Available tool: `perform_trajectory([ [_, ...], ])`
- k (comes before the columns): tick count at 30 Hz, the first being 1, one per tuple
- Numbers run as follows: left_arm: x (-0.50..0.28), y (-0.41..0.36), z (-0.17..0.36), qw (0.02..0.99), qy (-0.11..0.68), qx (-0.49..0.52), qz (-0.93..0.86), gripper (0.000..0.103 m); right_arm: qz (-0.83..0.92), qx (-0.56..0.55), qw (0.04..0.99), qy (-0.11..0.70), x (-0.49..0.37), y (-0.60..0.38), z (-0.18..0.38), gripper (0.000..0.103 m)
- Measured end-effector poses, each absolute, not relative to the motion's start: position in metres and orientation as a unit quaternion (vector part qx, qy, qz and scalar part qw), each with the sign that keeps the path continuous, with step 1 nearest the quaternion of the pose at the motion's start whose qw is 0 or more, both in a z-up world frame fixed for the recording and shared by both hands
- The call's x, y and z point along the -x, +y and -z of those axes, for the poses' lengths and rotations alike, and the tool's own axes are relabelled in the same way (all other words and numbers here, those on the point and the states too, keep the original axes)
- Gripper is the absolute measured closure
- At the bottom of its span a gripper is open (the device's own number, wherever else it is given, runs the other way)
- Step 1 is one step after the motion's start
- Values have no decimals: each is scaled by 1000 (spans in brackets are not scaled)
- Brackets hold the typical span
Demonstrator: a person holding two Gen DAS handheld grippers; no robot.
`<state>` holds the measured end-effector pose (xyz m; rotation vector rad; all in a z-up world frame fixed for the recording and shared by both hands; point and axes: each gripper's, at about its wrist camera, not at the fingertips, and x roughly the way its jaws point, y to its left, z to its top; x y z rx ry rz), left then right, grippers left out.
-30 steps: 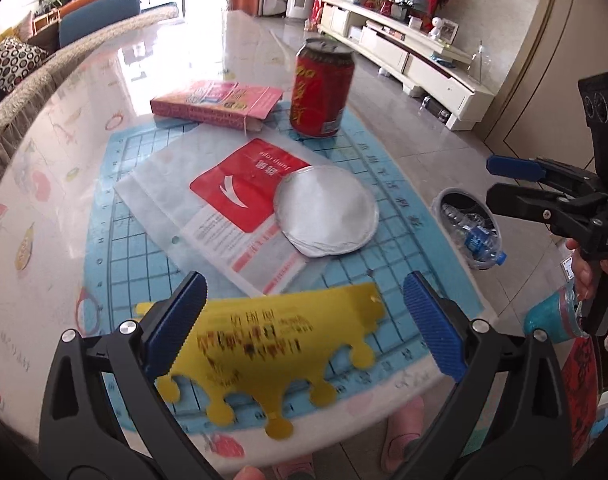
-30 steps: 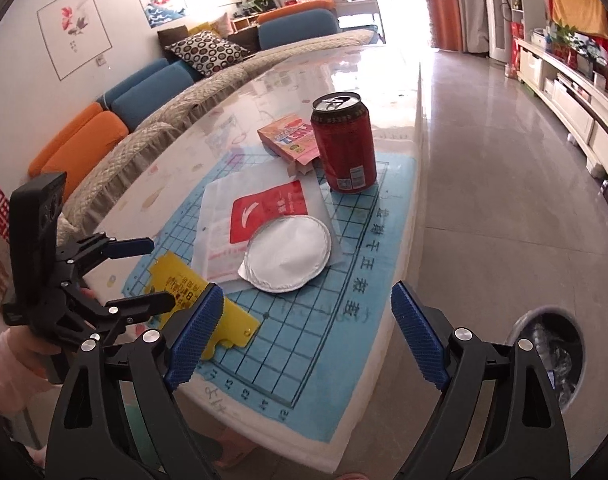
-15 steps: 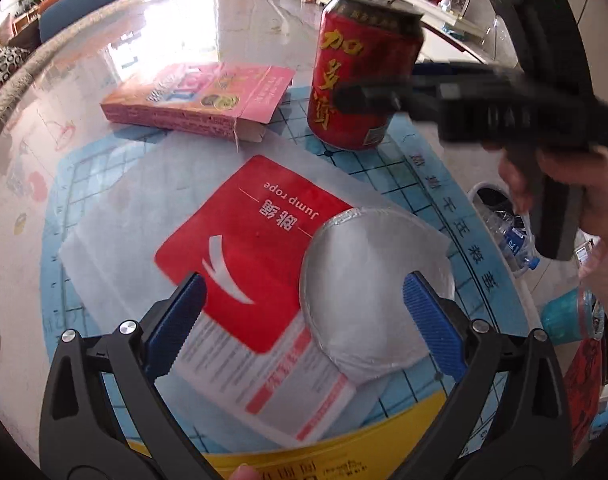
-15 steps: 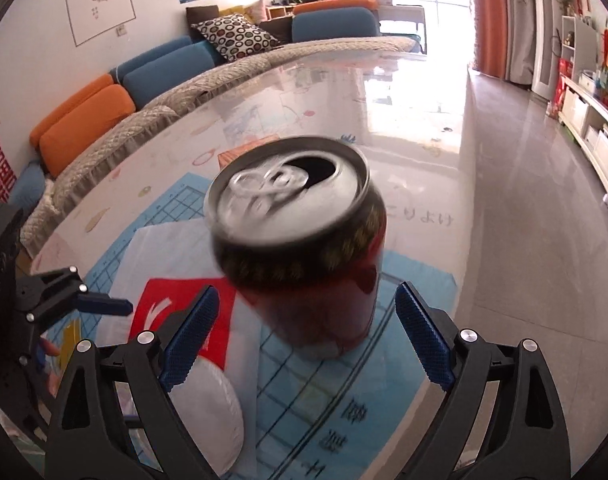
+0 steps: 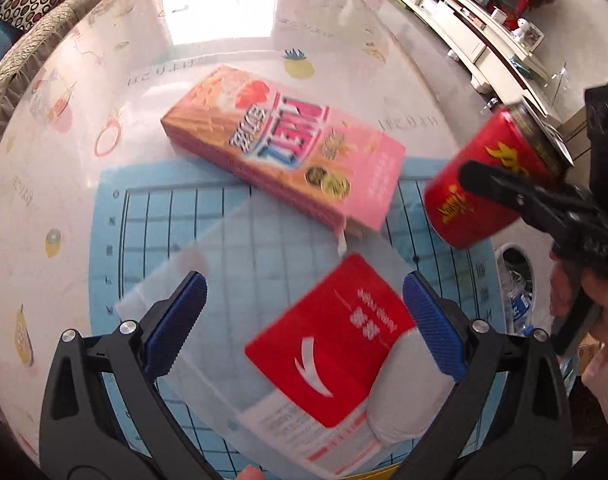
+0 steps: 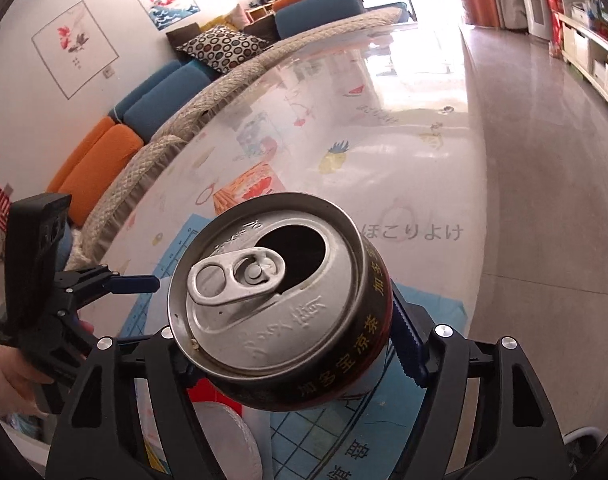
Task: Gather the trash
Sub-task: 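Grasp the pink Pretz box with the left tool while the right holds the can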
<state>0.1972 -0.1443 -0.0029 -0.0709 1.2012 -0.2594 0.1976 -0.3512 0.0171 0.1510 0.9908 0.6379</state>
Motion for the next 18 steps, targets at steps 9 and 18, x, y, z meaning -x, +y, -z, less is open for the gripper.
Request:
perform_trajectory([
  [9,-248,-161,10,809,575,17,124,7,-308,-59,803,506,-226,-343,-31,31],
  [18,-275,-146,16,782,609,101,83,7,-274,-36,799,534,-272,-329,-38,31],
])
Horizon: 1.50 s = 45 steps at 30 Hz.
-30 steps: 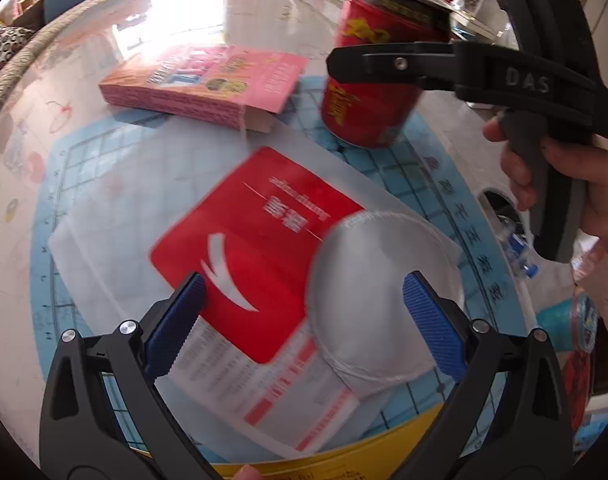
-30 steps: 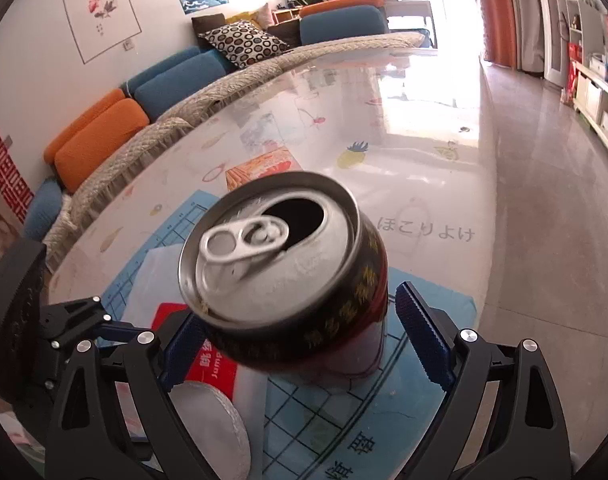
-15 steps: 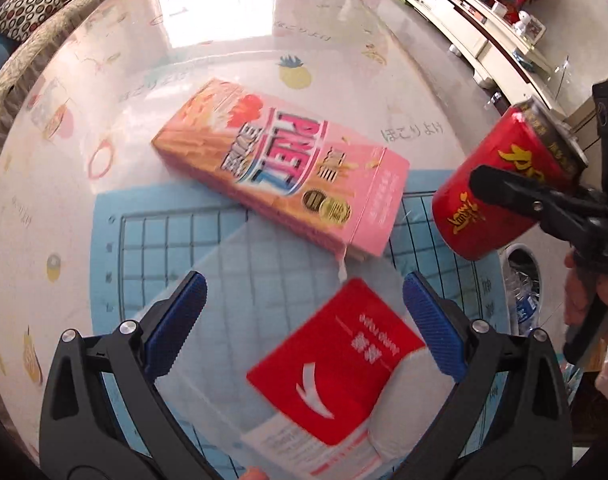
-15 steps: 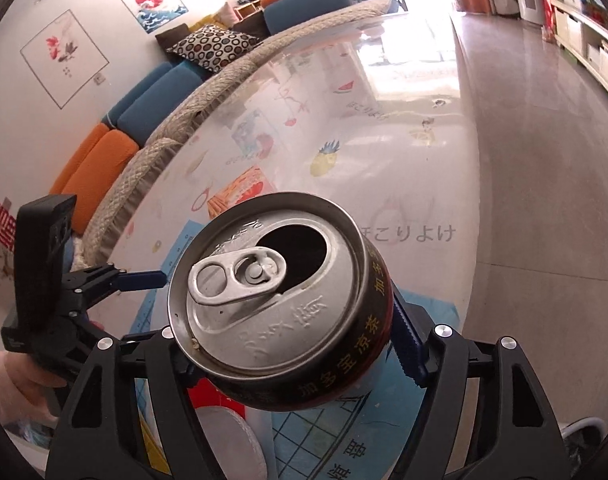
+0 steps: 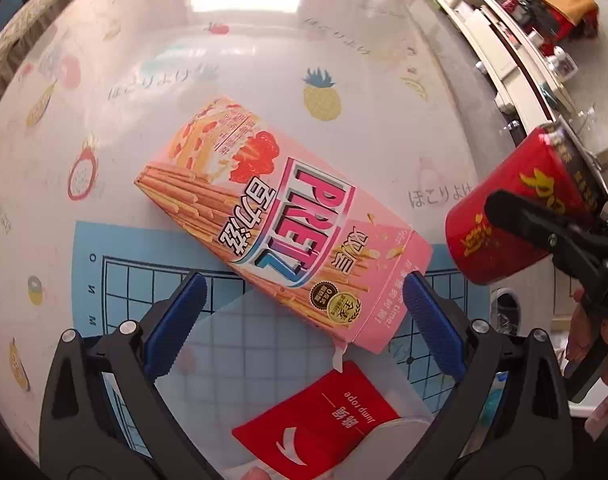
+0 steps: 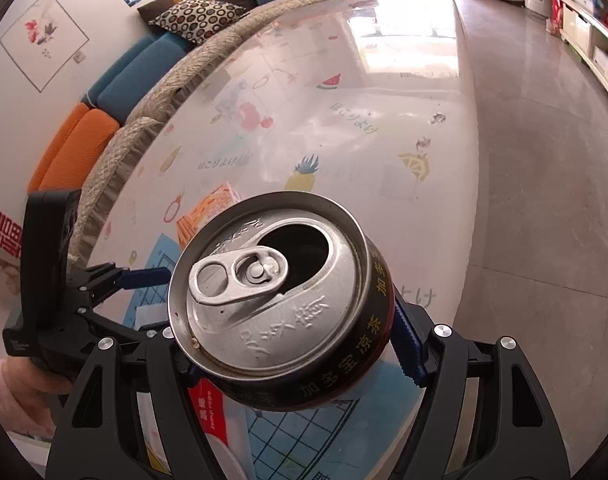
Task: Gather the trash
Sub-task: 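Grasp the pink Pretz box with the left tool while the right holds the can, then carry the can and Pretz box in both tools over the grey bin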
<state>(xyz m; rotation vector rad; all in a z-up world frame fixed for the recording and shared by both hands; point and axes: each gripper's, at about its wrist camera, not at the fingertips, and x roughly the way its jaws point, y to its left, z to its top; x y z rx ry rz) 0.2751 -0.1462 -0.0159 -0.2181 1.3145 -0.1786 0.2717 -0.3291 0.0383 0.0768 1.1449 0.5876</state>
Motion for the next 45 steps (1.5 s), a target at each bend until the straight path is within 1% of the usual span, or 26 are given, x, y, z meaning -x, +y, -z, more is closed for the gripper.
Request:
perform_trajectory([
  [3,-284,-145,22,767,628,122,43,7,-268,-50,799,536,-286,-326,-46,31],
  [9,-301,-156,34,751,640,162,1,7,-298,-45,783,544,-310,-316,-51,31],
  [12,-314,-164,43,737,654,166,-34,7,-341,-29,761,551,-325,-306,-48,31],
  [13,-318,-167,45,736,654,172,-45,6,-353,-26,753,555,-329,-305,-47,31],
  [18,-327,-176,47,728,648,200,-107,6,-400,-9,716,572,-355,-301,-38,31],
  [20,-327,-178,44,725,640,232,-105,7,-418,1,704,574,-363,-300,-36,31],
  [26,-338,-195,55,708,655,237,-117,5,-455,23,665,592,-384,-297,-25,31],
  [33,-354,-187,60,682,659,280,-150,7,-467,39,647,602,-401,-293,-19,31],
  [34,-356,-190,60,684,661,267,-156,6,-468,39,645,603,-403,-293,-20,31],
  [38,-354,-192,77,653,695,243,-180,7,-472,39,638,607,-409,-292,-22,31],
  [41,-354,-200,78,672,684,221,-175,7,-476,41,632,610,-411,-291,-21,31],
  [43,-349,-199,77,677,678,226,-178,14,-476,37,629,614,-412,-294,-20,31],
  [45,-342,-196,77,681,675,230,-167,16,-476,35,627,616,-411,-297,-20,31],
])
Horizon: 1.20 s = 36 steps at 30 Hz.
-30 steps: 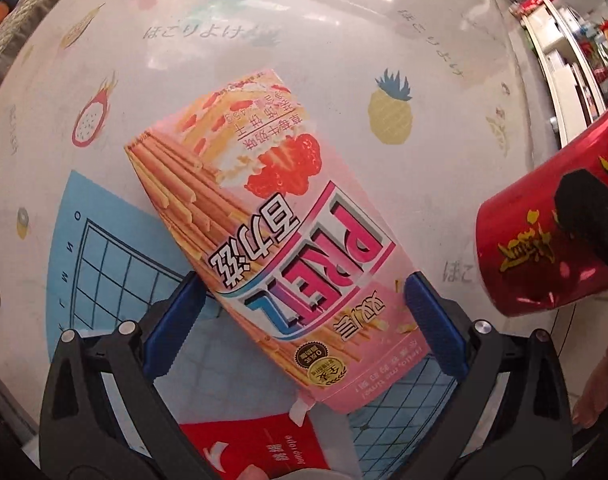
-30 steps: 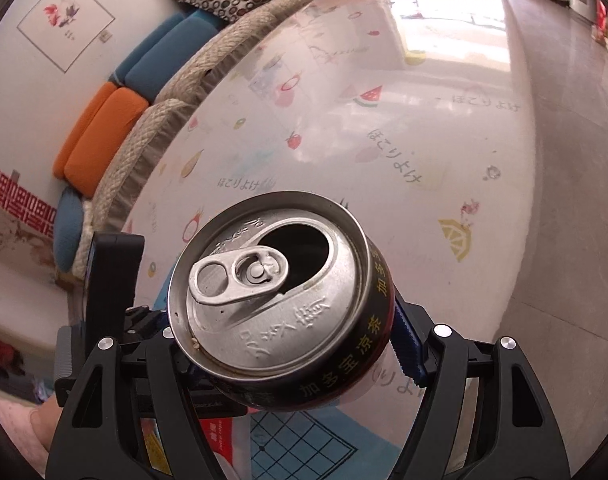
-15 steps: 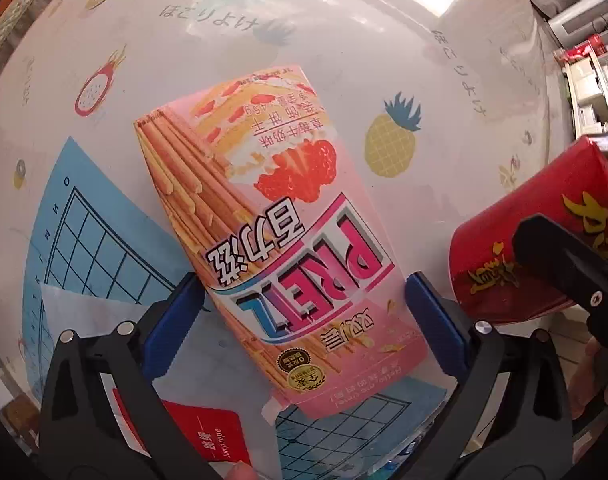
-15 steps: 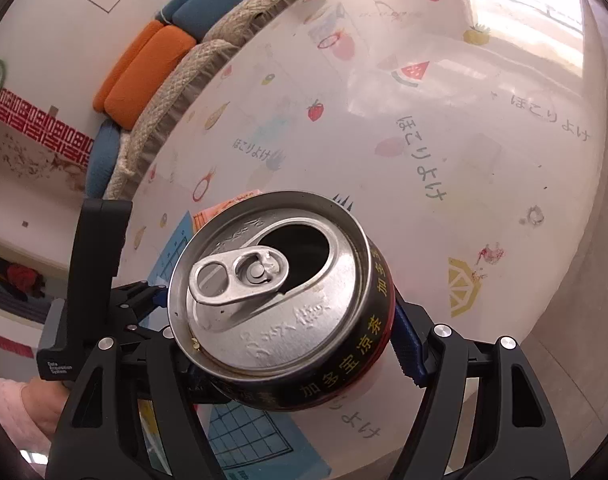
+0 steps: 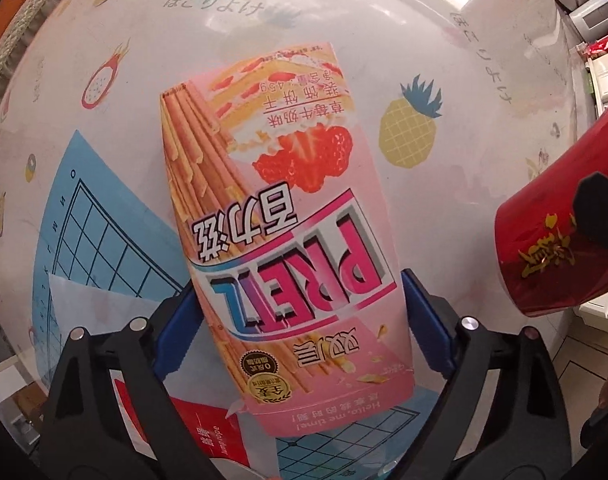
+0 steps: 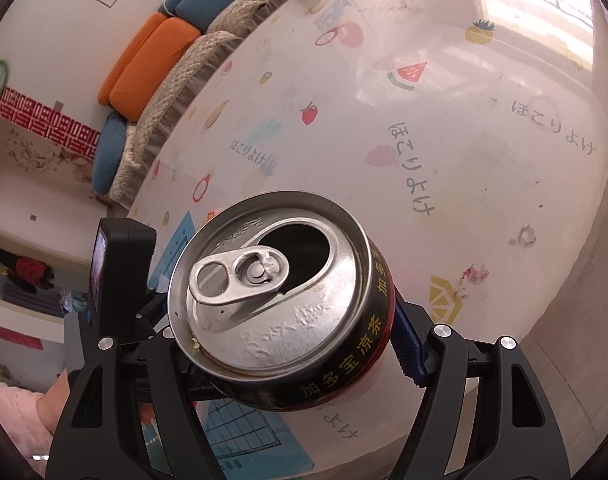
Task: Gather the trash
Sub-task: 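Carry the can and Pretz box in both tools over the grey bin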
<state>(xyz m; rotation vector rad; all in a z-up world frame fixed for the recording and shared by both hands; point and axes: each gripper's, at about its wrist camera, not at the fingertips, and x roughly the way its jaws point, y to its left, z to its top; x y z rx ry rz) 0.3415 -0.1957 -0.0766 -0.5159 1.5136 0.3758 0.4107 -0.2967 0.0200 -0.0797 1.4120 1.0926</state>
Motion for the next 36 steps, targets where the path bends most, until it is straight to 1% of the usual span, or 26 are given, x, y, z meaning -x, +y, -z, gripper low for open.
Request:
perform_trajectory([
  [7,-339,-201,63,693,672,212,-152,16,-473,27,623,623,-400,-309,-28,32],
  [14,-324,-228,22,719,664,179,-95,16,-440,-3,649,620,-369,-363,-60,32],
  [18,-308,-279,7,739,660,134,-33,16,-389,-29,683,618,-331,-431,-75,32],
  [23,-277,-374,-6,745,661,73,56,16,-308,-75,720,617,-265,-538,-78,32],
  [27,-238,-466,14,725,676,42,121,16,-232,-104,724,641,-206,-634,-58,32],
  [29,-221,-512,20,713,685,23,148,16,-199,-114,718,658,-176,-681,-40,32],
  [32,-193,-578,52,689,704,4,174,15,-164,-124,705,679,-142,-737,-1,32],
  [36,-165,-645,101,677,714,-21,179,15,-138,-136,693,695,-110,-785,55,32],
])
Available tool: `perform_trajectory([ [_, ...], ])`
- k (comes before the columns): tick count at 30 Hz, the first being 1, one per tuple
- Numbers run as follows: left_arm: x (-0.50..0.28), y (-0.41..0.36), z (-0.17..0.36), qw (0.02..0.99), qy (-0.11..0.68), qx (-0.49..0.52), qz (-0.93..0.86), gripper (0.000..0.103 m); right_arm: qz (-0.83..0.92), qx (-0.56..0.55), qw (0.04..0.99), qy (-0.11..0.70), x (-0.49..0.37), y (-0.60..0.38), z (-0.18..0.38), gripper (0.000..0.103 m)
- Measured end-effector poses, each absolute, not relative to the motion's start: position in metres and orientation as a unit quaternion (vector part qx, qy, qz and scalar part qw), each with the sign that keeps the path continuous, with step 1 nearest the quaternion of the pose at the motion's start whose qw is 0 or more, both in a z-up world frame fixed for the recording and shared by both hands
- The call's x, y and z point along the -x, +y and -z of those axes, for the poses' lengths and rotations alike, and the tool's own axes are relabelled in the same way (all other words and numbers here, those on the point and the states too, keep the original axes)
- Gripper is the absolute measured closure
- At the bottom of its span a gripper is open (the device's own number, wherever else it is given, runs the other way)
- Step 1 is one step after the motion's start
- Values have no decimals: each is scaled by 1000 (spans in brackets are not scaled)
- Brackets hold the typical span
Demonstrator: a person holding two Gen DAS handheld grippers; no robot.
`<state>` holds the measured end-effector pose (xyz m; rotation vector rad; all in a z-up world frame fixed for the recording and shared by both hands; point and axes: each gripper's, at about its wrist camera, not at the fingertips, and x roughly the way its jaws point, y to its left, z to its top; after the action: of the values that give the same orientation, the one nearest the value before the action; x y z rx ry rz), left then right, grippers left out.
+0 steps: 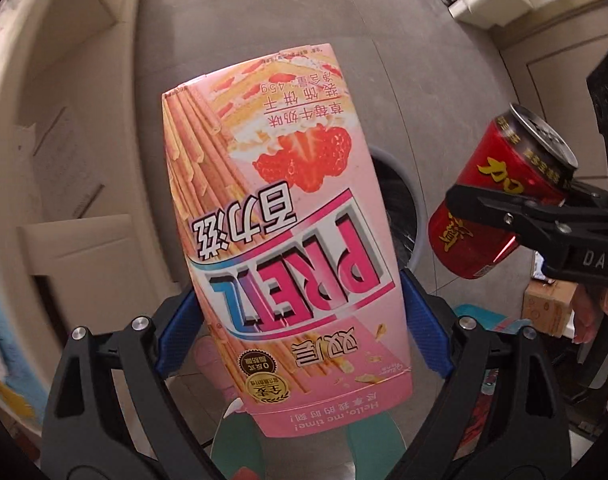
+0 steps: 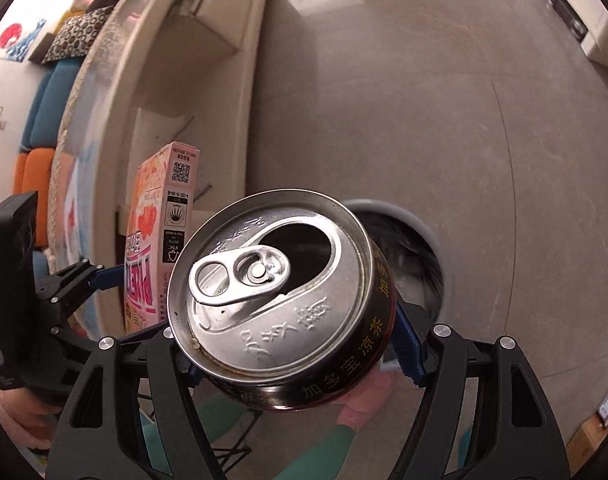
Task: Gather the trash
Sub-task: 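Carry the can and Pretz box in both tools over the grey bin, then open both tools to drop the can and box into the bin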
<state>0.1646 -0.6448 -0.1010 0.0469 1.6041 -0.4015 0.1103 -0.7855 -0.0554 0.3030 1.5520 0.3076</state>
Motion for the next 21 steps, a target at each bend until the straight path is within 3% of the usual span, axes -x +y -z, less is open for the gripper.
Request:
perform_trajectory([
  [12,-138,-708,243,659,741,-56,118,13,-143,-86,677,717,-102,-789,192,30],
  [17,-134,-728,235,673,726,-81,115,12,-144,-87,685,709,-98,-793,187,22],
  [21,-132,-731,208,682,719,-69,116,12,-144,-74,690,705,-99,-797,163,22],
])
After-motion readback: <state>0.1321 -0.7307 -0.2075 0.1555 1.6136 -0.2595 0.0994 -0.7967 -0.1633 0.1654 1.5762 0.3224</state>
